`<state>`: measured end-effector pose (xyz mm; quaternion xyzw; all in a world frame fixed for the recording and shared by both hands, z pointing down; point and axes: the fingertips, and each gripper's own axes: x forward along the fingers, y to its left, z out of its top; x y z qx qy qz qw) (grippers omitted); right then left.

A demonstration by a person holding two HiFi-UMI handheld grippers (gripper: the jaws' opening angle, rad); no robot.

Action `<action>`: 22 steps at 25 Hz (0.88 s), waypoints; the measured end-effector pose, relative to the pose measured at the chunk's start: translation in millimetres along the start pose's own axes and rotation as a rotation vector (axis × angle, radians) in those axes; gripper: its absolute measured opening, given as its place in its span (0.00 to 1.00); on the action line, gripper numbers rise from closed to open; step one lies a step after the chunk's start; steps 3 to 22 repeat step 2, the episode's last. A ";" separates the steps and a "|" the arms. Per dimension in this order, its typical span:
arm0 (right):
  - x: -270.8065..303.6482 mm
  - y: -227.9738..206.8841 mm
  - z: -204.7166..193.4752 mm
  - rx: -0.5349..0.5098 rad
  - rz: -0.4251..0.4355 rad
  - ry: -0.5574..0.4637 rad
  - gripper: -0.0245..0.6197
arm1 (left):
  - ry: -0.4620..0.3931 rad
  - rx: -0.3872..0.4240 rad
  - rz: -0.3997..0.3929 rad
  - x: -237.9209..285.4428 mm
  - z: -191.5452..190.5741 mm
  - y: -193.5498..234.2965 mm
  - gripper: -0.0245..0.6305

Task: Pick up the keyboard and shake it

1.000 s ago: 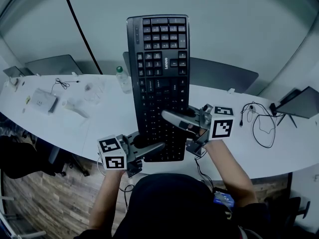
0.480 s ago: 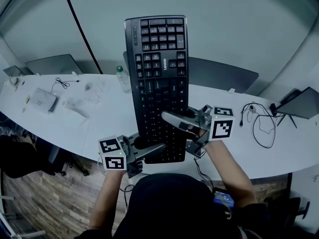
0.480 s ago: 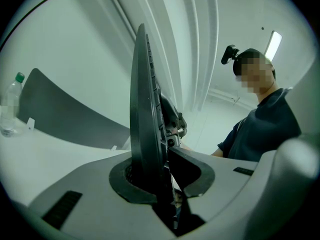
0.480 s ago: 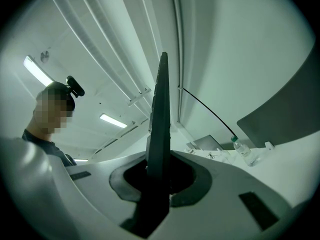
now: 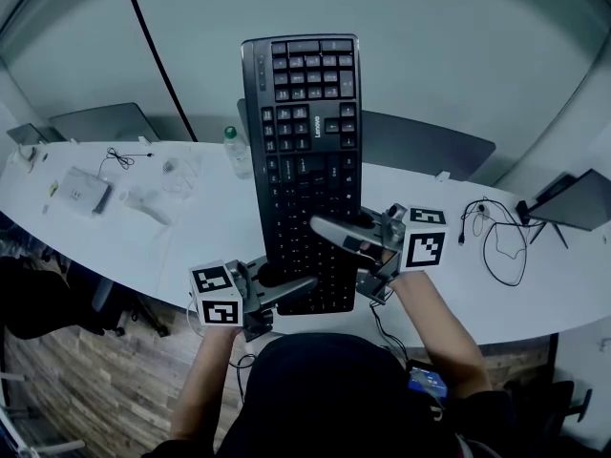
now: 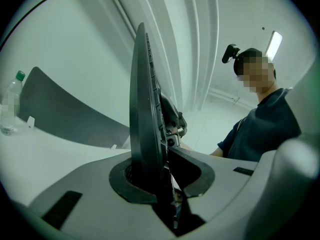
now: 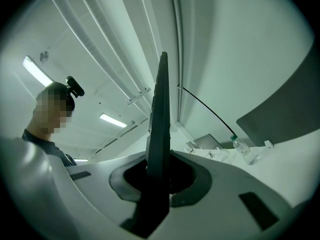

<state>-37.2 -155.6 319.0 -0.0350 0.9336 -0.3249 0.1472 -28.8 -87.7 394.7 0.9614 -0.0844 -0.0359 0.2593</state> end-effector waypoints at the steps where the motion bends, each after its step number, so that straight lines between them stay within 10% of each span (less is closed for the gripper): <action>1: 0.0 -0.1 0.2 0.000 0.000 0.000 0.17 | 0.001 -0.001 0.000 0.1 0.2 0.0 0.20; 22: 0.1 -0.3 0.4 0.000 -0.001 0.001 0.17 | 0.002 -0.001 -0.001 0.2 0.5 0.0 0.20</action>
